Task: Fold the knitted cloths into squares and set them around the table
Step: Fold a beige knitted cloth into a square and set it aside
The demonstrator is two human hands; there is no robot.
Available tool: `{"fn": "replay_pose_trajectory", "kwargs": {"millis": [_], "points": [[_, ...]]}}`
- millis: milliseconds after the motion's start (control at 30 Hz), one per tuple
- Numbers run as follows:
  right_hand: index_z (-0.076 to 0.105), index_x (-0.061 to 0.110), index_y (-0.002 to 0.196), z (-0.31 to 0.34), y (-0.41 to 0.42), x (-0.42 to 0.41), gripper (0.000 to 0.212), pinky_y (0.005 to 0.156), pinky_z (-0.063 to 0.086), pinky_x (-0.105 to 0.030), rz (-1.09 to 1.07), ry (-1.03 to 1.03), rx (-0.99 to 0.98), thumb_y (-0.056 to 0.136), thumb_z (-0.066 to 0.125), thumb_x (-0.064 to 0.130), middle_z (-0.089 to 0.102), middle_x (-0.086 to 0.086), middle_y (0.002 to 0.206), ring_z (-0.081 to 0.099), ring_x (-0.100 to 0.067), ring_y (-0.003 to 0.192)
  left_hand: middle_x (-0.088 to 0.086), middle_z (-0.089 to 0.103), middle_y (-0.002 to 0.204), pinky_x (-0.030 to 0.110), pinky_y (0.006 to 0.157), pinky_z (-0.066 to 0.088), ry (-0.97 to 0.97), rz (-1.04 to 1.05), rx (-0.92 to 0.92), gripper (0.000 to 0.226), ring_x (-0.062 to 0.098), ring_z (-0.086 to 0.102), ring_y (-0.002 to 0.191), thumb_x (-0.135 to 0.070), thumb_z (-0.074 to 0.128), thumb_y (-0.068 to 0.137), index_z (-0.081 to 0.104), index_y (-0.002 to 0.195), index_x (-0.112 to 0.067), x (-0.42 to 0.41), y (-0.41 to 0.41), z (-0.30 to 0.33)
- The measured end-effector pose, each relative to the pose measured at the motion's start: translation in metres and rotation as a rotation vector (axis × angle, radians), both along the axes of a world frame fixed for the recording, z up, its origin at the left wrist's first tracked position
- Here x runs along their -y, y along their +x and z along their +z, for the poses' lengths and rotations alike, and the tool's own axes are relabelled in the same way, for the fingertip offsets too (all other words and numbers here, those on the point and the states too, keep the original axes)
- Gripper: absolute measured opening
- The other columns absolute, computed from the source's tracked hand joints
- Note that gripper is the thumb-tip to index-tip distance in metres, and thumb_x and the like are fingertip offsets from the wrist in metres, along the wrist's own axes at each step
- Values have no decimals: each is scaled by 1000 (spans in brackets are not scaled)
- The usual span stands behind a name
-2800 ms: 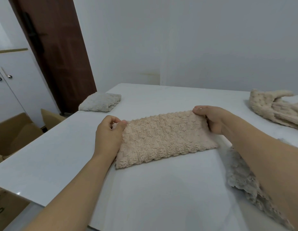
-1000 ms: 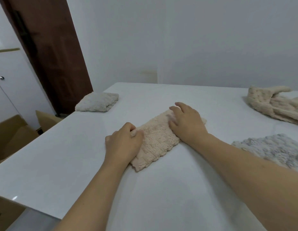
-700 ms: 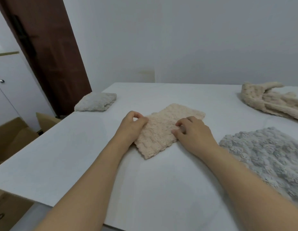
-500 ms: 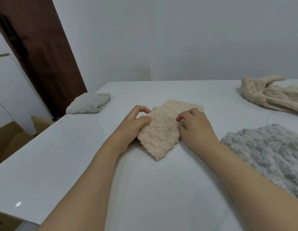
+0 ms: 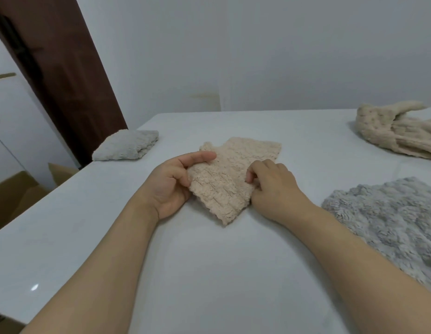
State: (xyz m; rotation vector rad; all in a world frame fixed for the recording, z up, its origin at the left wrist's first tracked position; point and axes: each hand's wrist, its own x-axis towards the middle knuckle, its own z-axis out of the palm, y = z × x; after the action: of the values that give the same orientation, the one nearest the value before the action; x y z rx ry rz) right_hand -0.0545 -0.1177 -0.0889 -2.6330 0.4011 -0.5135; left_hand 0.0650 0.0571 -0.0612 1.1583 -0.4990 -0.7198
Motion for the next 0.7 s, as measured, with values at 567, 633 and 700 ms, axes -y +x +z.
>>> {"fn": "replay_pose_trajectory", "kwargs": {"millis": [567, 633, 700], "points": [[51, 31, 121, 2, -4, -7, 65, 107, 33, -29, 223, -11, -31, 62, 46, 58, 47, 16, 121, 44, -11, 119, -4, 63, 122, 29, 88, 51, 66, 292, 388, 29, 17, 63, 108, 6, 59, 85, 76, 91, -17, 6, 21, -18], [52, 32, 122, 0, -4, -6, 69, 109, 29, -31, 222, -43, -29, 61, 45, 64, 47, 16, 119, 43, -10, 118, 0, 63, 125, 36, 102, 47, 76, 354, 413, 19, 15, 61, 115, -12, 69, 83, 76, 97, -22, 5, 22, -17], [52, 31, 121, 1, -4, -8, 67, 113, 24, -34, 213, -30, 0, 64, 50, 66, 48, 16, 118, 43, -7, 116, -1, 71, 115, 31, 98, 49, 105, 397, 425, 18, 12, 66, 108, -16, 67, 90, 73, 107, -18, 6, 18, -14]]}}
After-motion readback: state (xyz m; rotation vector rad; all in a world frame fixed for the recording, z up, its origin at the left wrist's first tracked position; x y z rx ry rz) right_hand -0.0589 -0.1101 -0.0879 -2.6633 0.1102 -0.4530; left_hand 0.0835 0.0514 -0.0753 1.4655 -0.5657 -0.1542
